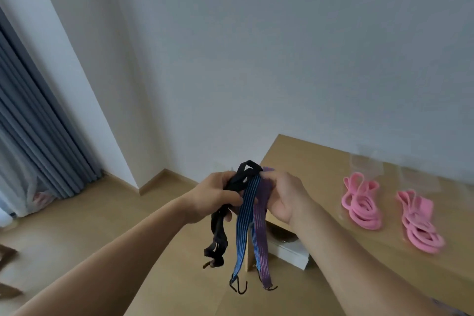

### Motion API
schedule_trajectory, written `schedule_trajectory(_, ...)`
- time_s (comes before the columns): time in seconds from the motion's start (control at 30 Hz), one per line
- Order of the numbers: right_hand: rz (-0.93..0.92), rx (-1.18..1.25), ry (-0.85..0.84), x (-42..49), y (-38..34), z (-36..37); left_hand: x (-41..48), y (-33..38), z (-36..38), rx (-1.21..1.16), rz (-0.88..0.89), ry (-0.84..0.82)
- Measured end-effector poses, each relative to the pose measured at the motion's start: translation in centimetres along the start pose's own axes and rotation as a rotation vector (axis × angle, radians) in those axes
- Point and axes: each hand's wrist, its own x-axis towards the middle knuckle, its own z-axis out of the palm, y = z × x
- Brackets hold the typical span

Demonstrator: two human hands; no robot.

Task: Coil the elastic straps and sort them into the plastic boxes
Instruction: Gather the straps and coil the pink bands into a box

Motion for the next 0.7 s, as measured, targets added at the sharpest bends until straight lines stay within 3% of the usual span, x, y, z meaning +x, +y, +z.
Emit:
schedule_trajectory(0.17, -0.069, -0.101, 0.028, -0.5, -0.5, -1.9, 2.1, 0.4, 2.0, -0.224, -0.094, 0.145)
schedule_trajectory(0.33, -0.172, -0.334, 0.077, -0.7, -0.7, -3.4, 4.4, 0.5, 3.6, -0.202, -0.18, 0.189)
schedule_trajectory(0.57, -0.214, -0.199, 0.096, -1.5, -2.6, -4.6, 8.0, 0.2, 5.3, -0.165, 0.002, 0.265)
schedule_trajectory(0.7, -0.276, -0.292, 0.191, -1.3, -4.5, -4.7, 9.9, 0.5, 4.9, -0.117, 0.121, 0.369)
